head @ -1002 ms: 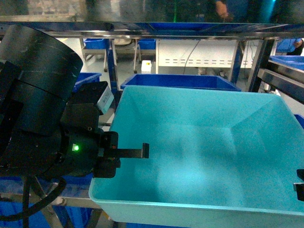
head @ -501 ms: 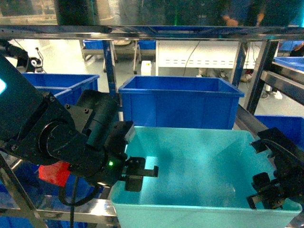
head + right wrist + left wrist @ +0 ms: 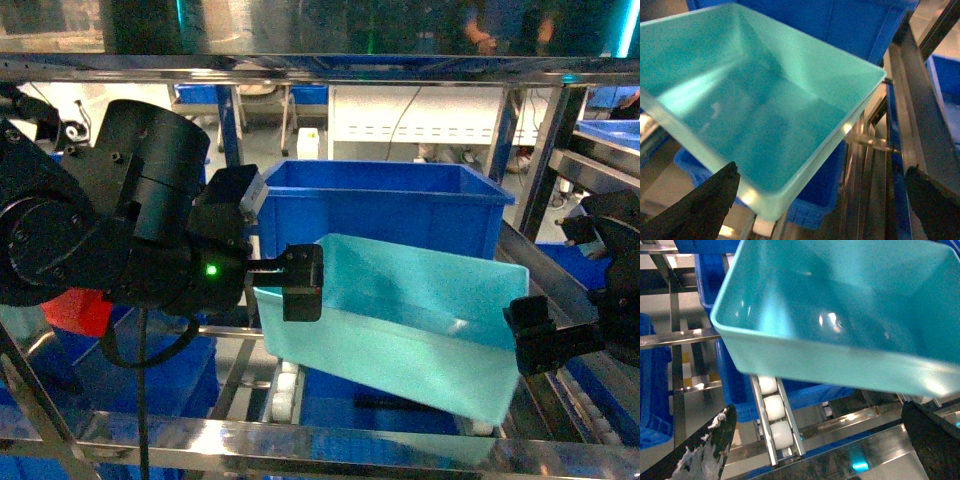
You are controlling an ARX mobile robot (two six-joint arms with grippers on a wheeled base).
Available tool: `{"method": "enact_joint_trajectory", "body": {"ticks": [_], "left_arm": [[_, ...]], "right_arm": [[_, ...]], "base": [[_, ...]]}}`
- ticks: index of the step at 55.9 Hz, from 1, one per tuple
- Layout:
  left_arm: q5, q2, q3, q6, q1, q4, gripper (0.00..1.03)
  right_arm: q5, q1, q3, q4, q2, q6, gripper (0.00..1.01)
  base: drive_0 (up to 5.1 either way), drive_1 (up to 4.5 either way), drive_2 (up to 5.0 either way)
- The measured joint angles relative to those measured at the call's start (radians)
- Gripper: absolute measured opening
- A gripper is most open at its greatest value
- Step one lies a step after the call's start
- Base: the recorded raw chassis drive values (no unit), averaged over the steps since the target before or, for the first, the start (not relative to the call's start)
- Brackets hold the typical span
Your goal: Organize blue bins on left shelf correctly
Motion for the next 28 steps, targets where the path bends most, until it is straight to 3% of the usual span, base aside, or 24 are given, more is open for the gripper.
{"method": "enact_joint_trajectory", "body": {"ticks": [7,18,22,28], "left_arm": [[-0.004,-0.064,-0.097,0.000,-0.003,0.044,0.98],[-0.041,-0.226,-0.314,0.006,-0.008,0.159,0.98],[-0.051,-0.301,-0.392,0.010,-0.006,0.173,0.98],[-0.054,-0.412,-0.482,0.021,0.006,0.145,0.98]], "right_arm": [[-0.014,-0.002,-0.084,0.107,-0.058,0.018,0.98],[-0.022,-0.001,-0.338,0.340,-0.199,0.014,0.98],[-0.014,0.012,-0.430,0.378,-0.293,0.014,0.98],[-0.010,0.011,-0.539,0.310,-0.463,0.014,0.98]], "base": [[0.0,0.00,0.0],[0.0,0.00,0.0],[0.0,0.00,0.0],[0.0,0.00,0.0]]}}
